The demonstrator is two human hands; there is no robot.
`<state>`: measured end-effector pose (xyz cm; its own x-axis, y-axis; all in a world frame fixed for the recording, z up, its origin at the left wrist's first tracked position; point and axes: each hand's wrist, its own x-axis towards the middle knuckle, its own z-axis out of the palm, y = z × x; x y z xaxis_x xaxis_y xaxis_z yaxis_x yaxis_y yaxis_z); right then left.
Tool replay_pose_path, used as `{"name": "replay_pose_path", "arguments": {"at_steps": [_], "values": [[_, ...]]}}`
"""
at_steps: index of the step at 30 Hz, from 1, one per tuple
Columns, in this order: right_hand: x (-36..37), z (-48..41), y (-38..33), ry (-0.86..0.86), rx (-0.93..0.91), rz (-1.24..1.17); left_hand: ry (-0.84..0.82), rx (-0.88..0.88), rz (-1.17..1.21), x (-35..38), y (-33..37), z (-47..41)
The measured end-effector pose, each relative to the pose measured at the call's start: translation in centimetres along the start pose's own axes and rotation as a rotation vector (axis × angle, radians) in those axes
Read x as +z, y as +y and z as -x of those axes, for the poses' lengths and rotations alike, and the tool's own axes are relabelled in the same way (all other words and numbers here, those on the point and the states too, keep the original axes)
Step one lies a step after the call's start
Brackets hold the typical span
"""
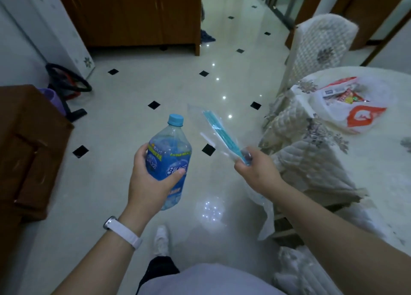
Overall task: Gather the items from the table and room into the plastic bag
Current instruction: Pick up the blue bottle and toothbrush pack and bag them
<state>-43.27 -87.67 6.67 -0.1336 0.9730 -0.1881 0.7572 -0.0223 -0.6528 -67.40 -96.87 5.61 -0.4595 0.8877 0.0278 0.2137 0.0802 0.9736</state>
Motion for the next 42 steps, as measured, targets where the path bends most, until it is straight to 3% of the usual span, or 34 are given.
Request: {"name": "replay_pose_path", "arguments": {"at_steps": [9,17,23,28,42], "values": [[2.2,-7.5,-7.2,0.205,0.171,0.037,-0.313,0.063,0.014,-2.1,-2.0,-15.8],[0.9,-10.5,-7.5,0.353,0.346,-0.012,-0.496,0.09,0.047,1.5,-1.0,-24.6],[-0.2,-15.3,-4.2,0.424,0.467,-0.067,-0.682,0.098,0.0,8.1,-1.5,-28.8],[-1.9,-22.3,-0.3,0.457,0.513,-0.152,-0.713,0.088,-0.036,15.3,-0.8,-33.7],[-15.7,-37.3,6.2,0.607,0.62,-0.213,-0.853,0.176,-0.007,35.6,7.4,-46.6]]}}
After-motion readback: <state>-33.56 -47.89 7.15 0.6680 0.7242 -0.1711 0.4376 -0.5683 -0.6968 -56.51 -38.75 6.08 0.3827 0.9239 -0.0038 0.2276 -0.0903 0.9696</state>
